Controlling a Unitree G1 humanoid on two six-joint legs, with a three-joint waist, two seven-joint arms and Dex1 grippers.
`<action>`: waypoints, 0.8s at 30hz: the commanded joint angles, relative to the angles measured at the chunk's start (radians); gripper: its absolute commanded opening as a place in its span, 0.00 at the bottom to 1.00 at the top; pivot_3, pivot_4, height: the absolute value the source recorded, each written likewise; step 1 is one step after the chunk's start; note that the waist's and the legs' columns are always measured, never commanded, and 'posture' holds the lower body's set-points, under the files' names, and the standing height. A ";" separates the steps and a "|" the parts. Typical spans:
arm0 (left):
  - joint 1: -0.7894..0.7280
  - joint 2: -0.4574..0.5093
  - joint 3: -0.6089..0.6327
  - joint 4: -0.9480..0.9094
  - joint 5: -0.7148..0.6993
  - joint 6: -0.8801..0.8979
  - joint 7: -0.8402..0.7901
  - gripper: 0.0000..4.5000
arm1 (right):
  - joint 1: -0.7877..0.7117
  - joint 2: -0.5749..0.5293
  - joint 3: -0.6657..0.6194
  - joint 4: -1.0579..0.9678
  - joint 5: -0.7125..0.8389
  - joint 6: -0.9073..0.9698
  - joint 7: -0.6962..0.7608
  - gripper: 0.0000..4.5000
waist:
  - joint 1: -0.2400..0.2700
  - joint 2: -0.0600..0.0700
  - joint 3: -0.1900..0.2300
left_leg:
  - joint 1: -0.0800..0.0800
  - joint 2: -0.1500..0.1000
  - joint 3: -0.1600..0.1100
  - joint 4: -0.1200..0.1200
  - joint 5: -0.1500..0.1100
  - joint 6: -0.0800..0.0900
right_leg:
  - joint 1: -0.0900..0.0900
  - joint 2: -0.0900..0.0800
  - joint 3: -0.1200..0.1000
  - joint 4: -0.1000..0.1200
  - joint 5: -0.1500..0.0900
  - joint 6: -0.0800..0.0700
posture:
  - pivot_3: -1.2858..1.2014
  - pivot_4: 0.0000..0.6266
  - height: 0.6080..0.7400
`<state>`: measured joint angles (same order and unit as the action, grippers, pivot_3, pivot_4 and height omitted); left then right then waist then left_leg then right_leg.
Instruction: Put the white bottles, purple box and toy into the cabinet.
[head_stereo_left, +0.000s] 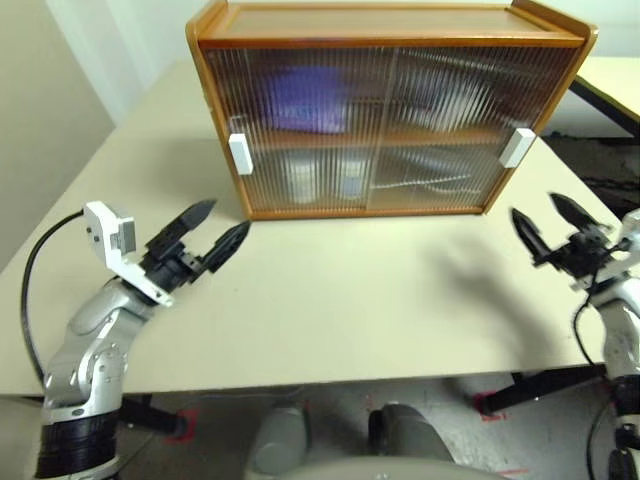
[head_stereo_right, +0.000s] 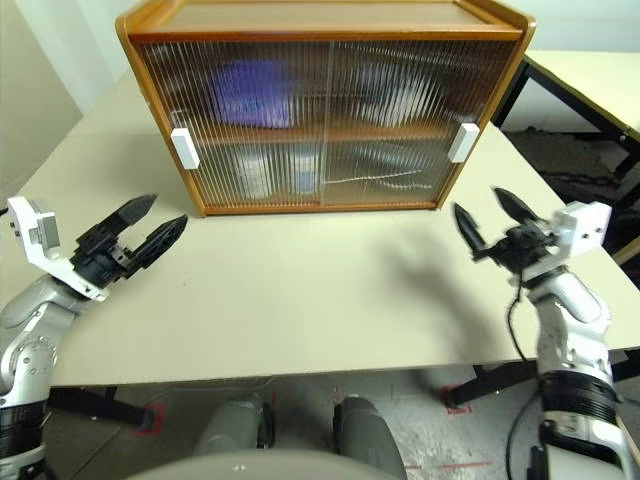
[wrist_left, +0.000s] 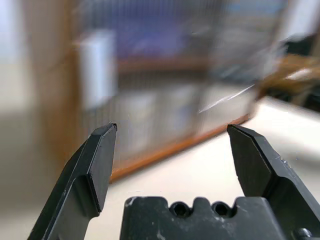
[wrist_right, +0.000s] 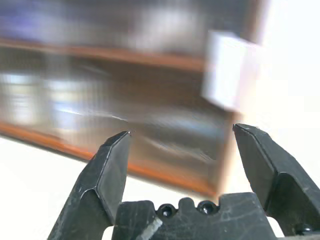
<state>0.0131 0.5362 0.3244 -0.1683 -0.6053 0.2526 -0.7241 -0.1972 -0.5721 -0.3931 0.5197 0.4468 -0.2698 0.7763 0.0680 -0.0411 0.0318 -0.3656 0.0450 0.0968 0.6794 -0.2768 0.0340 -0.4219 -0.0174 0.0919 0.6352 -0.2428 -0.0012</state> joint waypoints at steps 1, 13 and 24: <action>0.000 0.024 0.038 0.136 0.135 -0.069 0.088 1.00 | -0.098 -0.048 -0.031 0.283 -0.014 0.047 -0.002 1.00 | -0.004 -0.002 0.002 | 0.001 0.000 0.000 0.000 0.000 0.000 | 0.000 0.000 0.000 0.000 -0.004 -0.009 | 0.61 0.02 1.00; -0.029 -0.076 0.067 0.237 0.209 -0.139 0.260 1.00 | -0.310 -0.121 0.002 0.672 -0.173 -0.064 -0.207 1.00 | 0.009 -0.007 0.004 | 0.010 0.001 0.001 -0.008 -0.002 -0.003 | 0.009 -0.002 0.000 -0.001 0.001 0.003 | 0.62 0.00 1.00; 0.037 -0.061 0.116 0.215 0.196 -0.149 0.250 1.00 | -0.352 -0.140 -0.160 0.681 -0.015 -0.023 0.077 1.00 | 0.014 -0.006 0.002 | 0.010 0.002 -0.001 -0.018 -0.005 -0.006 | 0.010 -0.001 -0.003 -0.010 0.002 0.002 | 0.62 0.01 1.00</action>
<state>0.0531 0.4707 0.4474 0.0502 -0.4165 0.1063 -0.4706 -0.5503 -0.7119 -0.5306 1.1898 0.4084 -0.2712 0.8231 0.0824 -0.0472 0.0341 -0.3559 0.0465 0.0964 0.6617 -0.2814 0.0284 -0.4121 -0.0187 0.0893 0.6250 -0.2403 0.0006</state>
